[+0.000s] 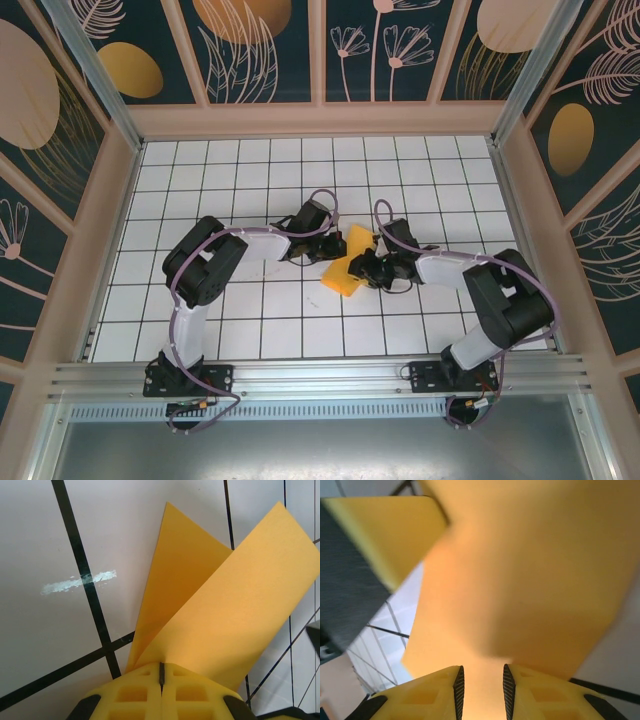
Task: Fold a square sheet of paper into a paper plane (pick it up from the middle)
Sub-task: Fold the square sheet of paper in half at the center of the table.
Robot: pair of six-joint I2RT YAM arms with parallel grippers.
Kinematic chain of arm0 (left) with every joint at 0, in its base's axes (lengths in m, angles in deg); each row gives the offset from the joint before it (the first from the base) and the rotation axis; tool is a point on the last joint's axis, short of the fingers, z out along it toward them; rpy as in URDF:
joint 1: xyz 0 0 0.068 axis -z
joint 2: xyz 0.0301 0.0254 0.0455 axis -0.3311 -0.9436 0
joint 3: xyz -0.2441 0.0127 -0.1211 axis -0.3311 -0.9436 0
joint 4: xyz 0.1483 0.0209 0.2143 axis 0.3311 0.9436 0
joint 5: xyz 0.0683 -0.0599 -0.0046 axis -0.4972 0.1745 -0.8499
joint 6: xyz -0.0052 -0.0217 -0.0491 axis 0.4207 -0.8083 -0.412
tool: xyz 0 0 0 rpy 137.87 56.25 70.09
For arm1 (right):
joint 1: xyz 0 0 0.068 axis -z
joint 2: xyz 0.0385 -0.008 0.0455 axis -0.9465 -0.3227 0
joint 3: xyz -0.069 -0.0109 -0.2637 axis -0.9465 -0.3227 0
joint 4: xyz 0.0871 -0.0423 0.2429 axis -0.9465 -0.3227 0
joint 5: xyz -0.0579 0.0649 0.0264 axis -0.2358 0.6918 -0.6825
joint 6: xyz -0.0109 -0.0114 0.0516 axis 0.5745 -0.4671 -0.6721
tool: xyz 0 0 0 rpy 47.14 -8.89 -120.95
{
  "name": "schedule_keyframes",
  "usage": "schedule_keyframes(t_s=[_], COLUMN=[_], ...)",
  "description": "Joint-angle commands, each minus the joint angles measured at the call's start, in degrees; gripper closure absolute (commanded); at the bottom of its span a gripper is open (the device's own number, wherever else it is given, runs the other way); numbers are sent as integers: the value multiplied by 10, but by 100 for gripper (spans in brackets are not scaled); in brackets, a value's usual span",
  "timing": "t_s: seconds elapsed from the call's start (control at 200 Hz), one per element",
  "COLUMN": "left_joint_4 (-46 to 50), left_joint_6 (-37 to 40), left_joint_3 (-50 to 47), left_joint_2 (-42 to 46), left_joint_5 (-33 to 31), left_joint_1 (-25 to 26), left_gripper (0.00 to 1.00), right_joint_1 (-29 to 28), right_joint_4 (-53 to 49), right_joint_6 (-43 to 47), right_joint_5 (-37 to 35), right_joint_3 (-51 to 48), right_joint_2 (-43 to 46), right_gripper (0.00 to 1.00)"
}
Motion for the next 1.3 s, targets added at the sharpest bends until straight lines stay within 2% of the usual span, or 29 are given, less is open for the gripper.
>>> schedule_keyframes(t_s=[0.0,0.145,0.465,0.751,0.926,1.131,1.296], left_joint_4=[56,56,56,56,57,56,56], left_joint_6=[13,14,15,15,15,14,14], left_joint_3=[-18,-18,-18,-15,-14,-18,-15], left_joint_2=[-33,-34,-34,-35,-36,-35,-36], left_joint_5=[-13,-13,-11,-10,-10,-10,-9], left_joint_1=[4,3,3,4,4,4,4], left_gripper=[99,99,99,99,99,99,99], right_joint_1=[-4,-3,-14,-24,-24,-24,-50], right_joint_4=[-3,-14,-3,53,37,15,19], right_joint_6=[10,17,-13,-35,-26,-26,-37], right_joint_5=[-8,-16,14,14,-5,2,10], right_joint_3=[-23,-17,-6,-50,-57,-36,-24], right_joint_2=[-16,-17,75,31,3,45,69], right_gripper=[69,69,68,68,68,68,68])
